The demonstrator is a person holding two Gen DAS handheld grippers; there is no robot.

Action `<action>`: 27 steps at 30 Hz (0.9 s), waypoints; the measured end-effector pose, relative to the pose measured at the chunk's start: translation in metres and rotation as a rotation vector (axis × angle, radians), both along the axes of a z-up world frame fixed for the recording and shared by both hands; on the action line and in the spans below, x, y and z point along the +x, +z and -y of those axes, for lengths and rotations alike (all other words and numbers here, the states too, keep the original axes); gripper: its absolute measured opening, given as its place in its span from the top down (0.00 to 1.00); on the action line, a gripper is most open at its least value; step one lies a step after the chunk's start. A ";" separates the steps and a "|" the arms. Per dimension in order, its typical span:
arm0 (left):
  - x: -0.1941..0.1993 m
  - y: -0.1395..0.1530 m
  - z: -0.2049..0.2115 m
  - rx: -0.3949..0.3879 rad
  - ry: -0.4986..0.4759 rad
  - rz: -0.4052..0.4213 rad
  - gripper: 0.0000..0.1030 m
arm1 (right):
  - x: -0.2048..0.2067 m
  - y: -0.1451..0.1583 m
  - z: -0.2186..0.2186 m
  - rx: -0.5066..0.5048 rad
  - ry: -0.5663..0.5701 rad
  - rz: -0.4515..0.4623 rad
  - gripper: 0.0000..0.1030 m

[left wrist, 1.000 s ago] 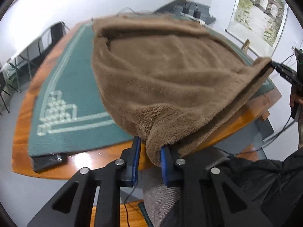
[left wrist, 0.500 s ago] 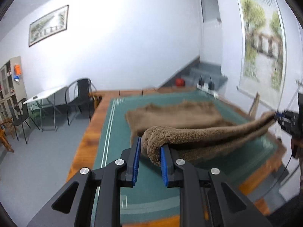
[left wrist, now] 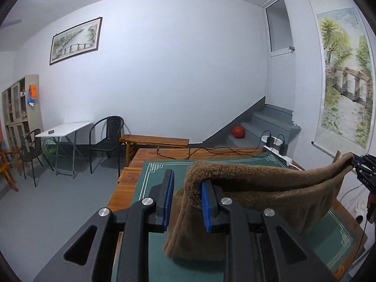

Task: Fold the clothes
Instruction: 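Lift the hem with both grippers and fold it toward the collar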

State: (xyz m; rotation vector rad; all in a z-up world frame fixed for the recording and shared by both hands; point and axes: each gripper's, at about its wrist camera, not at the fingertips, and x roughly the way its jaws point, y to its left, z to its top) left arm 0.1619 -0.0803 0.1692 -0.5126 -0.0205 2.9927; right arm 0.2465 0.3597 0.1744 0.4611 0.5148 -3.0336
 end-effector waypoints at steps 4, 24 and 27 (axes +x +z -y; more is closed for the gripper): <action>-0.061 -0.008 0.000 0.024 0.019 0.055 0.74 | -0.063 -0.001 0.001 -0.010 -0.027 0.038 0.85; -0.314 -0.164 -0.023 -0.038 0.176 0.443 0.74 | -0.314 -0.137 0.003 -0.039 -0.136 0.384 0.85; -0.326 -0.178 -0.025 -0.039 0.182 0.473 0.74 | -0.325 -0.152 0.003 -0.030 -0.143 0.418 0.85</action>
